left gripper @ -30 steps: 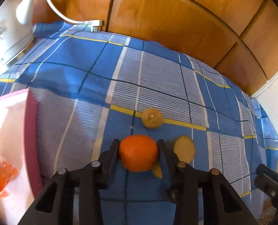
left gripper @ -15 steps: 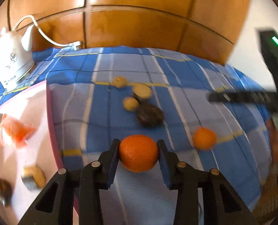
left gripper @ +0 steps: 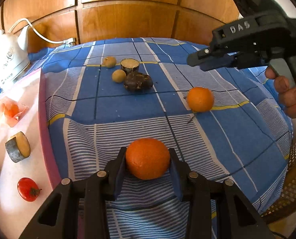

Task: Organize fruits
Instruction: 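Grasp the dark brown round fruit beside the tray with the right gripper, then carry the large orange into the tray and release it with the left gripper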

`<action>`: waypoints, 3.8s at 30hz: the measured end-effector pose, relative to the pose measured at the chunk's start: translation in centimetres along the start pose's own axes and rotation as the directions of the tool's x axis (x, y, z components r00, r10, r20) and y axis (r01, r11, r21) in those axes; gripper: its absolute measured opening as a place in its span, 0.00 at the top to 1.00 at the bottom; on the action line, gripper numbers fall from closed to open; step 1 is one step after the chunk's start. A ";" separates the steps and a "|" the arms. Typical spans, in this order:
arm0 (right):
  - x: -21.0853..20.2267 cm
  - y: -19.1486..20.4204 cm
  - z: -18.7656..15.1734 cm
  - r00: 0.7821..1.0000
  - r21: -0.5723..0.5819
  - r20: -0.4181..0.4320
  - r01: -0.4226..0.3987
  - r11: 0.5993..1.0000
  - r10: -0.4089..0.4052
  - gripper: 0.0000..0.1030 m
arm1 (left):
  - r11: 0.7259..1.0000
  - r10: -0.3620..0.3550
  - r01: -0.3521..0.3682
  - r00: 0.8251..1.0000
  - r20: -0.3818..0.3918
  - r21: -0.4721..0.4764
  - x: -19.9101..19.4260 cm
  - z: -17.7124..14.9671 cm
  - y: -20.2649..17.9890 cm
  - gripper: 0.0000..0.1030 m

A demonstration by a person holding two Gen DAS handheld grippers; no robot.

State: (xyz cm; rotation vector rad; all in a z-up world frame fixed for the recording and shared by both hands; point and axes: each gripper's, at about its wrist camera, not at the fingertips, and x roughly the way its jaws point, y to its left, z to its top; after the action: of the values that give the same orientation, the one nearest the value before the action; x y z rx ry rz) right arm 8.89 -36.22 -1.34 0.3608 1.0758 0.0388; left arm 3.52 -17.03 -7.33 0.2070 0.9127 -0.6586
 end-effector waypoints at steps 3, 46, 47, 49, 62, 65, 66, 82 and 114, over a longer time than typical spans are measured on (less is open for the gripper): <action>0.4 1.2 -0.2 0.998 -0.038 -0.022 -0.058 0.998 0.058 0.70 | 1.000 0.007 -0.007 1.000 0.022 0.017 -0.1 -0.5 -0.2 0.61; 6.4 5.5 -2.5 0.985 -0.414 -0.169 -0.044 0.909 -0.029 0.55 | 0.999 -0.012 0.010 0.999 0.046 0.037 -2.3 -0.4 -0.8 0.61; 6.5 5.6 -2.6 0.985 -0.419 -0.168 -0.043 0.907 -0.031 0.55 | 0.999 -0.014 0.012 0.999 0.051 0.031 -2.7 -0.3 -0.8 0.61; 6.3 6.0 -2.7 0.986 -0.425 -0.166 -0.039 0.904 -0.035 0.55 | 1.000 -0.008 0.007 0.998 0.061 0.018 -3.4 0.0 -0.7 0.61; 7.0 7.5 -3.4 0.989 -0.466 -0.125 0.008 0.885 -0.075 0.54 | 0.995 0.032 -0.020 0.992 0.123 -0.096 -7.0 1.2 3.1 0.61; 6.9 7.3 -3.4 0.990 -0.463 -0.118 0.017 0.886 -0.081 0.54 | 0.992 0.056 -0.040 0.990 0.132 -0.121 -7.7 1.3 4.1 0.61; 6.7 7.2 -3.5 0.990 -0.463 -0.114 0.020 0.886 -0.081 0.54 | 0.991 0.064 -0.047 0.989 0.133 -0.129 -8.0 1.3 4.4 0.61; 6.6 8.3 -4.4 0.991 -0.496 -0.082 0.055 0.867 -0.110 0.54 | 0.950 0.202 -0.154 0.967 0.158 -0.270 -10.5 0.6 10.4 0.61; 6.6 8.6 -4.6 0.990 -0.521 -0.068 0.070 0.851 -0.124 0.55 | 0.818 0.337 -0.291 0.941 0.003 -0.497 -9.4 0.3 23.4 0.61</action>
State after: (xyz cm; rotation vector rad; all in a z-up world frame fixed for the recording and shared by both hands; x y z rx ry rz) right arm 9.27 -25.51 -6.28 -0.1883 1.1344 0.2554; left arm 13.90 5.33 -2.20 -0.1291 0.9026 -0.1104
